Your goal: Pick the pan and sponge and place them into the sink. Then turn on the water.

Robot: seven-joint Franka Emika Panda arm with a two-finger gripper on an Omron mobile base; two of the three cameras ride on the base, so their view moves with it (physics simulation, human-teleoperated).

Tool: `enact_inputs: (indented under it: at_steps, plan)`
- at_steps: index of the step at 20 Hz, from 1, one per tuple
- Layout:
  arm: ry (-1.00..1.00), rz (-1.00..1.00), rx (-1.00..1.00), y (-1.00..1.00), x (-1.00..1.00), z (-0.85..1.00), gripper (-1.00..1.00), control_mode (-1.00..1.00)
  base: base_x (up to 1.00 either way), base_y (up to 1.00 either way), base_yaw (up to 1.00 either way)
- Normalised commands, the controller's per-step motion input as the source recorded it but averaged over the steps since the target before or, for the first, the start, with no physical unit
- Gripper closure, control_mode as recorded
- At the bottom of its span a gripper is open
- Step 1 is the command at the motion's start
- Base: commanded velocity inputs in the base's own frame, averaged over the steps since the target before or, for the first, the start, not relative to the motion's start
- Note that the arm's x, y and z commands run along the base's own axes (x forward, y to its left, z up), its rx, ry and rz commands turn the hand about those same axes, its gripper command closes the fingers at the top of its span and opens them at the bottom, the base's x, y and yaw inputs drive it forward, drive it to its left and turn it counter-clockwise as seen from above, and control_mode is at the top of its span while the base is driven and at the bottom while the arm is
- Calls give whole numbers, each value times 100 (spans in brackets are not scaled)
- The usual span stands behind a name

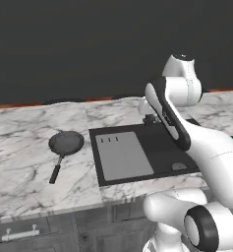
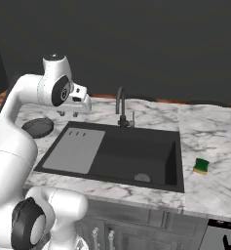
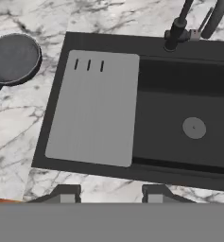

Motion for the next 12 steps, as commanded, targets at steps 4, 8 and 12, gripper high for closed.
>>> enact_inputs:
  at_steps: [4, 8, 12]
  plan:
    - [2, 0, 1, 0, -46, -6, -100, -100, 0, 0, 0]
    - [16, 0, 0, 1, -35, -6, -100, -100, 0, 0, 0]
    - [14, 0, 1, 31, -53, -23, -100, -100, 0, 0, 0]
